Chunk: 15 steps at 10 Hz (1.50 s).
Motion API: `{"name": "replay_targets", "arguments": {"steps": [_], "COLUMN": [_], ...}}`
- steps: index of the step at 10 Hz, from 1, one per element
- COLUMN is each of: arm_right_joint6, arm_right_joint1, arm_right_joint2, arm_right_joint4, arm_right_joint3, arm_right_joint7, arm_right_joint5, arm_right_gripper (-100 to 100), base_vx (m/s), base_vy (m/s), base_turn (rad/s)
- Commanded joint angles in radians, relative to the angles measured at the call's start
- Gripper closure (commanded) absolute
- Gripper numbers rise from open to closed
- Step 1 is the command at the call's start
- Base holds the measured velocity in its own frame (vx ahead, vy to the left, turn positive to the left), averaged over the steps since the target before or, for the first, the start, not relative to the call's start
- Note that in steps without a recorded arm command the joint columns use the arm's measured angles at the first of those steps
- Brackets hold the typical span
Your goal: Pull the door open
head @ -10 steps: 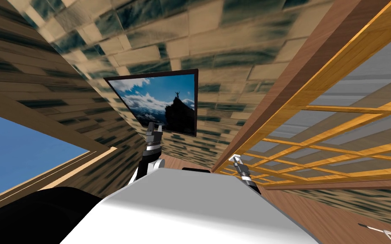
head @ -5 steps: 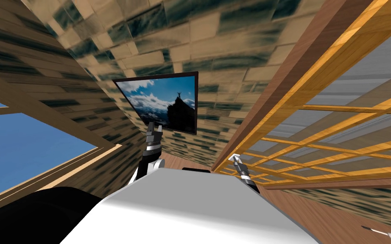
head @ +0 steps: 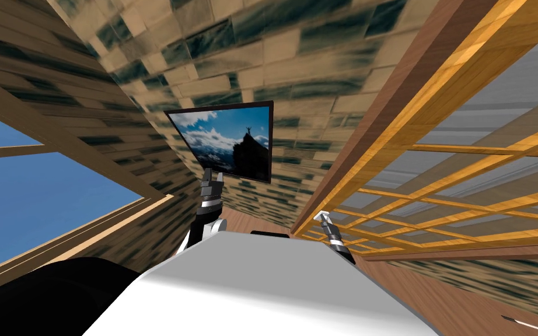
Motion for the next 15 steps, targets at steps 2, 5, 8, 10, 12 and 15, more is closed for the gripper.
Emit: {"name": "replay_targets", "arguments": {"steps": [2, 5, 8, 10, 12, 15], "arm_right_joint6": [0.005, 0.011, 0.017, 0.023, 0.027, 0.033], "arm_right_joint1": [-0.003, -0.008, -0.013, -0.019, -0.022, -0.028], "arm_right_joint2": [0.001, 0.002, 0.003, 0.004, 0.005, 0.006], "arm_right_joint4": [0.000, -0.001, -0.002, -0.003, -0.004, -0.005], "arm_right_joint3": [0.008, 0.020, 0.031, 0.045, 0.051, 0.065], "arm_right_joint7": [-0.055, -0.123, -0.190, -0.254, -0.304, -0.372], "arm_right_joint5": [-0.016, -0.035, -0.055, -0.078, -0.089, -0.112], "arm_right_gripper": [100, 100, 100, 100, 100, 100], "base_vx": [-0.045, -0.038, -0.038, -0.045, -0.036, -0.034], "base_vy": [-0.014, -0.015, -0.017, -0.017, -0.014, -0.015], "base_turn": [0.036, 0.031, 0.035, 0.040, 0.029, 0.032]}}
